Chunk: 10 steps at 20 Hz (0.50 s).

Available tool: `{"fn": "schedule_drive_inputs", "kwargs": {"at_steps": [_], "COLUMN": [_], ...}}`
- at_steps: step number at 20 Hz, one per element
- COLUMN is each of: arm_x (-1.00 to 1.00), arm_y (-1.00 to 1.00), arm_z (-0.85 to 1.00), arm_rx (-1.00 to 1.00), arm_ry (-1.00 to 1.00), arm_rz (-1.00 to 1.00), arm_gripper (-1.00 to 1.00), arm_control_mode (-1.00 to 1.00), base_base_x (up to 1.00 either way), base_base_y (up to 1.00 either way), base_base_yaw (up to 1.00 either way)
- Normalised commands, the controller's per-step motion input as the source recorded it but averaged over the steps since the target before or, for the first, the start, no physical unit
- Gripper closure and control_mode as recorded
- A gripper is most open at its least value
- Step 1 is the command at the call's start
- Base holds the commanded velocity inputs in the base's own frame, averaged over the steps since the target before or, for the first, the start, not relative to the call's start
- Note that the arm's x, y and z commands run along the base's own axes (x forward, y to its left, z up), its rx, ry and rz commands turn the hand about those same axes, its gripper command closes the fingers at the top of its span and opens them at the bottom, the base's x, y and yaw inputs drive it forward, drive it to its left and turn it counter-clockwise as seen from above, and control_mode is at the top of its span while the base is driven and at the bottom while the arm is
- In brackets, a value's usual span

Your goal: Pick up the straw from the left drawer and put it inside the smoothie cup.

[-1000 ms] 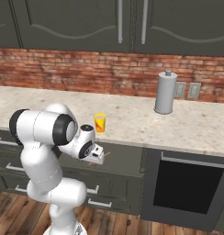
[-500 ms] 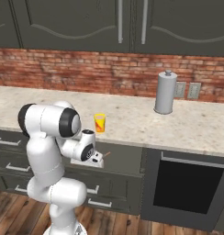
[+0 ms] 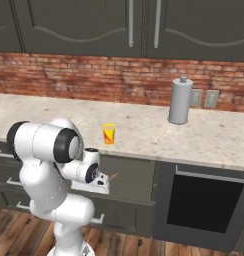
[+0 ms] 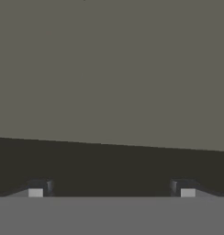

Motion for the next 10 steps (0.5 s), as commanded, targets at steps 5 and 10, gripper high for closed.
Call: {"fn": "schedule_drive_inputs", "kwargs": {"at_steps": [5, 10], "arm_x": [-0.66, 0.13], "arm_y": [0.00, 0.00], "arm_z": [0.24, 0.34], "arm_rx": [0.00, 0.00], "arm_ry": [-0.07, -0.05], "arm_rz": [0.06, 0.00], "arm_gripper": [-1.00, -1.00], "arm_control_mode": [-1.00, -1.00], "base_base_x": [0.00, 0.00], "base_base_y": [0.00, 0.00], "base_base_yaw": [0.00, 0.00]}}
